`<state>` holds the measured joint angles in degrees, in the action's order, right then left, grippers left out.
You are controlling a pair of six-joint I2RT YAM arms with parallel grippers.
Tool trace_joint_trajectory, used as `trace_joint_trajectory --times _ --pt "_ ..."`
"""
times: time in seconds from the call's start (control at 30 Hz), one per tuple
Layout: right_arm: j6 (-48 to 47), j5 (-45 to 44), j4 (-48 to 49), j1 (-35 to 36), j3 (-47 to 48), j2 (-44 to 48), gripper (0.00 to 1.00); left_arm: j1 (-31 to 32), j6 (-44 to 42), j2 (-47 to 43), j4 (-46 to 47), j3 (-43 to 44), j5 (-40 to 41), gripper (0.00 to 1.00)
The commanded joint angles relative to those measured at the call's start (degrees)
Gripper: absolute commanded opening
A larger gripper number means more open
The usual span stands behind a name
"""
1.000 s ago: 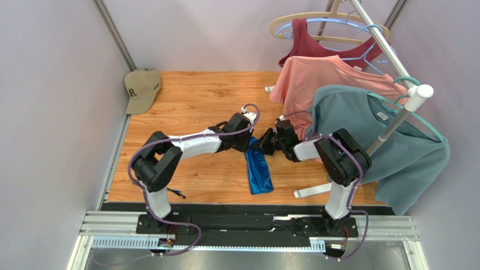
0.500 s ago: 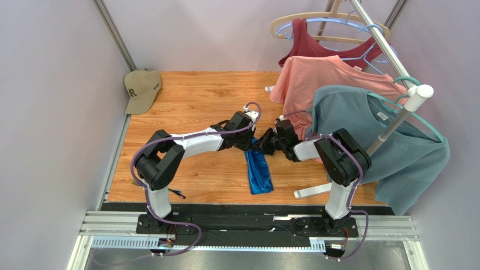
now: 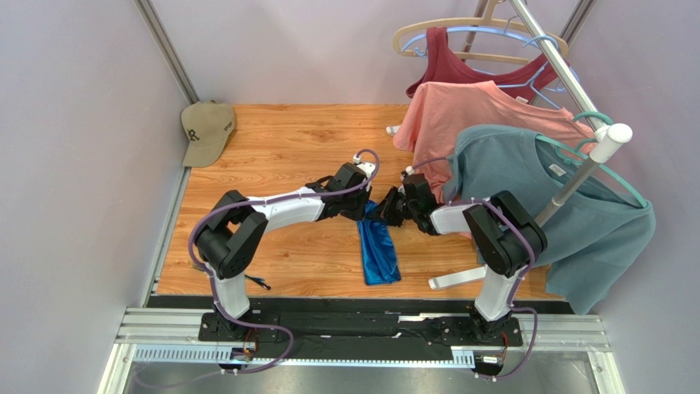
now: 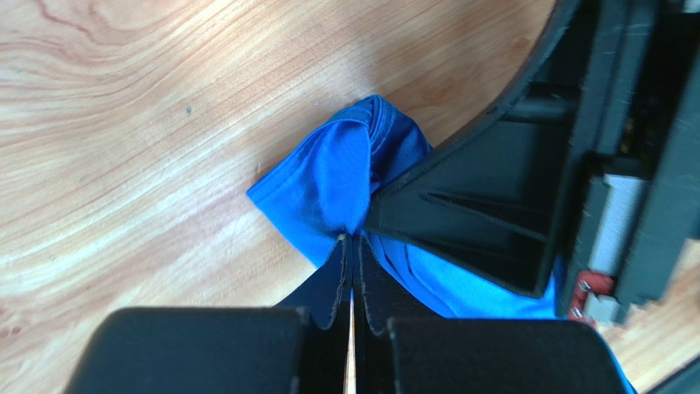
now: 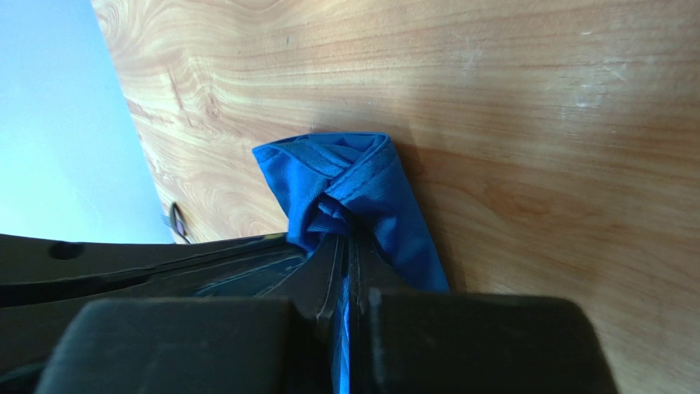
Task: Fold the napkin into a case and place the utensils inside
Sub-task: Grasp the top corner of the smaller rectangle folded napkin from the folded napkin.
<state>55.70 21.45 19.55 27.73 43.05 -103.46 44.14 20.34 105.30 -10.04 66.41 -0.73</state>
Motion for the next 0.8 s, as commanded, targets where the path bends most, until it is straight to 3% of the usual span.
trace_joint_trajectory --times 0.0,0.27,0.53,0.77 --pt "-5.69 0.42 -1.45 0.66 0.37 2.82 0.00 0.07 2.86 -5.71 4.59 -2.25 -0.23 0.00" --pt "-6.05 2.54 -0.22 1.10 1.95 3.62 0.00 0.16 5.76 -6.33 8.55 -3.66 -4.97 0.00" --pt "-0.70 2.81 4.52 0.93 3.01 4.06 0.00 0.24 7.78 -6.33 9.69 -6.03 -5.24 0.00" --pt "12.38 1.84 24.19 0.49 -1.56 -2.62 0.00 0.33 8.58 -6.68 11.36 -8.23 -4.89 0.00"
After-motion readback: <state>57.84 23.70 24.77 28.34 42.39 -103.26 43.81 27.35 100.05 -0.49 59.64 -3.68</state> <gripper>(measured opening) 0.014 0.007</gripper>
